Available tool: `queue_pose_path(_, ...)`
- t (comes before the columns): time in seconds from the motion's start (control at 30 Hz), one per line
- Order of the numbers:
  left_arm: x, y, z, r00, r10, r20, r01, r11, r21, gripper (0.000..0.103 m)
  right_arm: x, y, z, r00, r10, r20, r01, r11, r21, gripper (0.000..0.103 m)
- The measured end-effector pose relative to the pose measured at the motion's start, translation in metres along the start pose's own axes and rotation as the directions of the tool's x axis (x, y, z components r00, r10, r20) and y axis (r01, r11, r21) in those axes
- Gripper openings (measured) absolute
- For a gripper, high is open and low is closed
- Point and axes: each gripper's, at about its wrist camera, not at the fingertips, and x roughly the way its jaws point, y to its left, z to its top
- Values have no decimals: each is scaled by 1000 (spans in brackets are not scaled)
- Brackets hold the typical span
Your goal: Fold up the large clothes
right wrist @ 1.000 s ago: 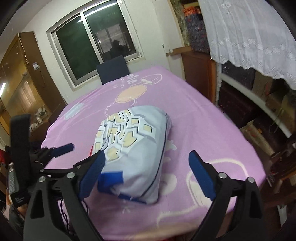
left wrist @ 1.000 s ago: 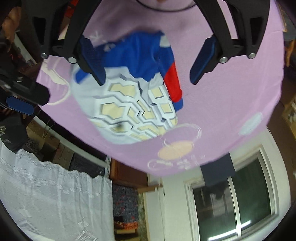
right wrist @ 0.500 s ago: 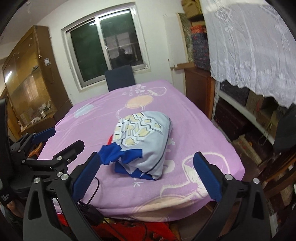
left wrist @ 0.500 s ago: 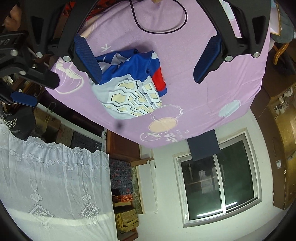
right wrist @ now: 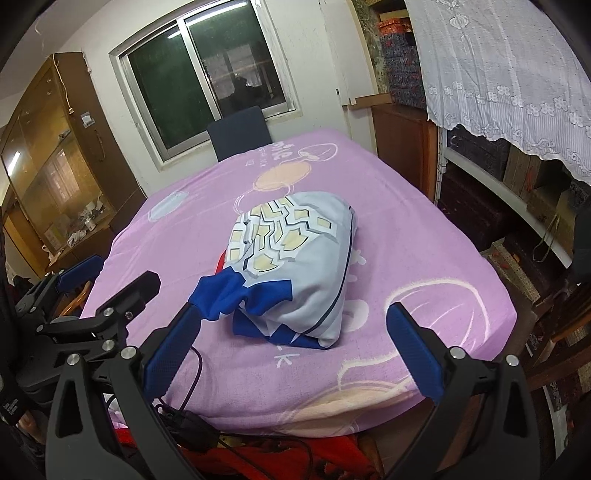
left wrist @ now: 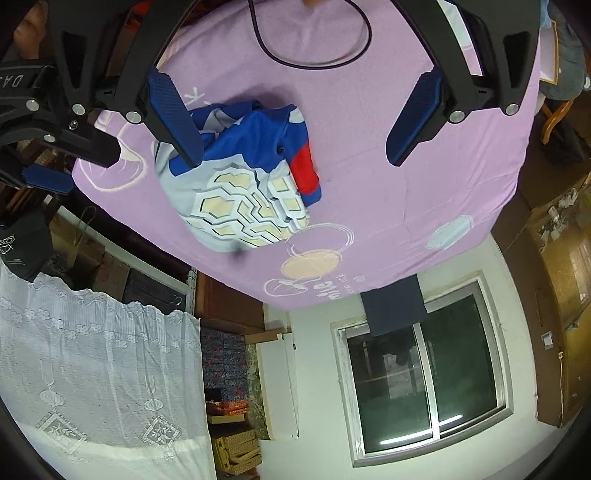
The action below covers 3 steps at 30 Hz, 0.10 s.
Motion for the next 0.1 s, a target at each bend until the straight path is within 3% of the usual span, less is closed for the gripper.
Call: queue_pose_path(0.1,1,0,-1,1000,-8,-8,8,1000,-5,100,-1,-1,-1,1000,-1,8,1,1000,3,98)
